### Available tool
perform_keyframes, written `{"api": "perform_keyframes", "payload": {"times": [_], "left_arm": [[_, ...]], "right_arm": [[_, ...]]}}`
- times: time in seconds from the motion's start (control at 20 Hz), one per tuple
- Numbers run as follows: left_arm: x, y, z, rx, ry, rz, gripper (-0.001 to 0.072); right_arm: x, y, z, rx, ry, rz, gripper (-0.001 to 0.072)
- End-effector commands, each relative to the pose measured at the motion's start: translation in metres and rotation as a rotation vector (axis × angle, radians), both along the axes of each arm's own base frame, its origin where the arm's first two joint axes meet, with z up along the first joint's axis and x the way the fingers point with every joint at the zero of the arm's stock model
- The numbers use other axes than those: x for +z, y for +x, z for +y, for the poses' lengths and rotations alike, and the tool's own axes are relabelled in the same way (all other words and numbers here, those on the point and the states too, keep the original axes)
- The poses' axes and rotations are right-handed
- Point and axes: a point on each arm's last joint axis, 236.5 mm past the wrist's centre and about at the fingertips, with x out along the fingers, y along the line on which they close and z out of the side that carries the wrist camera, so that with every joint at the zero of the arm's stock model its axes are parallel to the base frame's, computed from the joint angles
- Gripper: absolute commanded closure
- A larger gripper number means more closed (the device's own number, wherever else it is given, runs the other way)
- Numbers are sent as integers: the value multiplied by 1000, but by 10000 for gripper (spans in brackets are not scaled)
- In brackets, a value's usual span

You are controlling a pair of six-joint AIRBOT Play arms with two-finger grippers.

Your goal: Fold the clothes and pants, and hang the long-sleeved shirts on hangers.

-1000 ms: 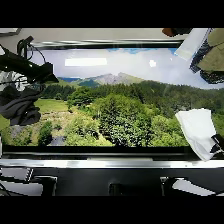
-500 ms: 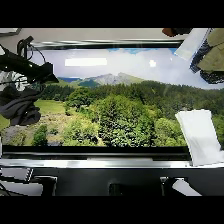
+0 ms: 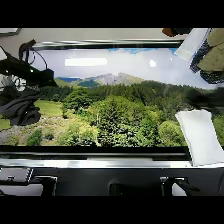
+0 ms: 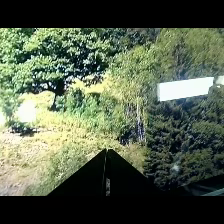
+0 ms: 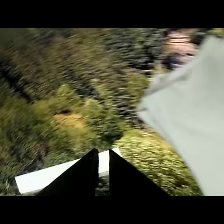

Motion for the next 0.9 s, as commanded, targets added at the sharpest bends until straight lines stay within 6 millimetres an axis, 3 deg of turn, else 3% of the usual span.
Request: {"api": "perform_keyframes", "payload": {"times": [0.0, 0.1, 0.2, 0.45, 0.85], "left_arm": [[-27, -26, 2, 11, 35, -1, 689], [-49, -48, 0, 63, 24, -9, 689], [-68, -66, 2, 87, 23, -3, 688], [-98, -84, 5, 91, 38, 79, 686], [-100, -85, 5, 91, 38, 84, 686]], "right_arm": [[-3, 6, 116, 344, -59, -34, 659], [-16, -1, 149, 431, -59, 1, 658], [-23, -2, 164, 466, -59, 10, 657], [-22, 2, 161, 463, -78, -4, 630], [-22, 3, 161, 463, -78, -8, 631]]}}
